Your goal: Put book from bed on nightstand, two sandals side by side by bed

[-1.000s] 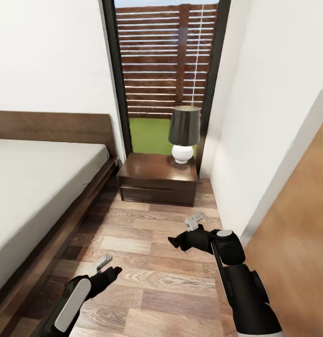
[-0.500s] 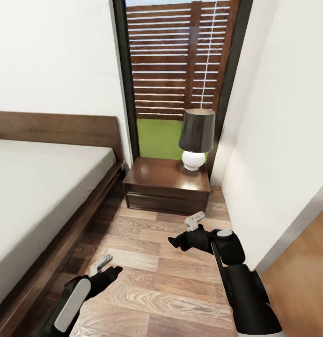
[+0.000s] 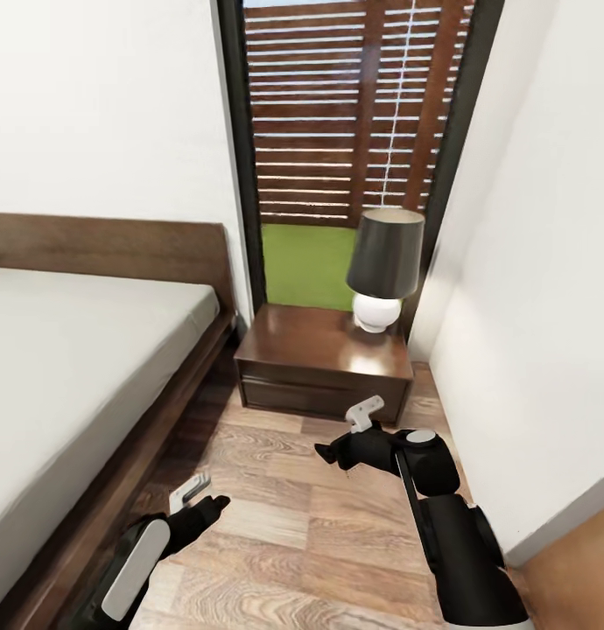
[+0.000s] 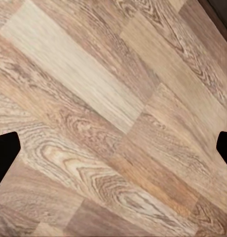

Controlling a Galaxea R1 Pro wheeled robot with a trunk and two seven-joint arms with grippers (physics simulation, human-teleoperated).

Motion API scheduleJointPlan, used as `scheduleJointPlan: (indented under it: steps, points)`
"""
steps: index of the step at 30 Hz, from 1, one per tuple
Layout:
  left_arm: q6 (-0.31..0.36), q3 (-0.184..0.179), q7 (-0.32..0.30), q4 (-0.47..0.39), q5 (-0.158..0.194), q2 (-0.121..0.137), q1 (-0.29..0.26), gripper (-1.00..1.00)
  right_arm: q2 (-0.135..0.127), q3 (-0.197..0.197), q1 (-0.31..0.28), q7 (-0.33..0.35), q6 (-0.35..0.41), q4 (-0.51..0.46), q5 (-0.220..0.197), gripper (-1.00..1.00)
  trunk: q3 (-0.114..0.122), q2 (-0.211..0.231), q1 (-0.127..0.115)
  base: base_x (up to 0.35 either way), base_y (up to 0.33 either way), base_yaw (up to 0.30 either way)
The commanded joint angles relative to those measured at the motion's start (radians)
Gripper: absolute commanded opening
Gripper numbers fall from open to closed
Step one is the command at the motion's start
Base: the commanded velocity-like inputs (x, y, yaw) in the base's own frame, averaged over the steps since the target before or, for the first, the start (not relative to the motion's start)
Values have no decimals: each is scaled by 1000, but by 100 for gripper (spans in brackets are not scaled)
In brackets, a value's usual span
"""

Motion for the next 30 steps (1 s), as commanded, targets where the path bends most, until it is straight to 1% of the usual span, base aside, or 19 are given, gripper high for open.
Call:
scheduleJointPlan:
  steps: [1,4,5,9,10,11,12,13,15,19,21,22,23,24,25,26,27,28,30]
  points:
    - [0,-3,11,-9,10,1,0,100,1,-1,-1,9,4,-1,11,100,-1,0,0,328,72,87]
    - [2,-4,17,-50,5,1,7,100,1,-1,-3,10,6,-1,10,100,-1,0,0,328,47,153]
    - [2,-4,17,-50,5,1,7,100,1,-1,-3,10,6,-1,10,100,-1,0,0,328,37,180]
    - [22,-4,35,-142,5,0,17,100,1,-1,-4,10,8,-2,10,100,-1,0,0,328,22,220]
    - [46,-5,57,-182,7,-3,15,100,1,-1,-5,10,8,-2,10,100,-1,0,0,294,10,252]
    - [46,-5,57,-182,7,-3,15,100,1,-1,-5,10,8,-2,10,100,-1,0,0,294,10,252]
    - [75,-5,87,-212,9,-9,8,100,1,-1,-5,10,8,-2,10,100,-1,0,0,201,6,262]
    - [87,-6,104,-224,10,-11,1,100,1,-1,-5,10,8,-2,10,100,-1,0,0,160,5,265]
    - [99,-6,123,-233,11,-13,-9,100,1,0,-5,11,8,-2,10,100,-1,0,0,128,4,268]
    - [129,-5,181,-253,18,-18,-47,100,1,0,-6,10,9,-2,10,100,-1,0,0,83,3,272]
    - [149,-6,220,-263,33,-21,-71,100,1,-1,-9,11,10,-2,11,100,-1,0,0,47,1,276]
    - [177,-7,281,-272,72,-29,-109,100,0,-2,-13,11,11,-2,11,100,3,7,-3,22,1,280]
    - [184,-8,303,-274,85,-31,-124,100,0,-3,-14,11,12,-2,11,100,6,14,-7,17,1,281]
    - [184,-8,303,-274,85,-31,-124,100,0,-3,-14,11,12,-2,11,100,9,21,-11,17,1,281]
    - [190,-10,325,-276,96,-33,-139,100,0,-3,-15,11,12,-2,11,100,12,28,-15,14,0,262]
    - [200,-13,361,-279,113,-37,-170,100,0,-4,-16,11,13,-2,11,100,15,35,-19,9,0,183]
    - [207,-15,374,-280,119,-39,-187,100,0,-5,-16,11,14,-2,11,100,18,42,-23,7,0,146]
    - [207,-15,374,-280,119,-39,-187,100,0,-5,-16,11,14,-2,11,100,21,49,-26,7,0,146]
    - [226,-17,394,-281,127,-46,-221,100,1,-6,-18,11,19,-2,11,100,28,63,-34,5,0,105]
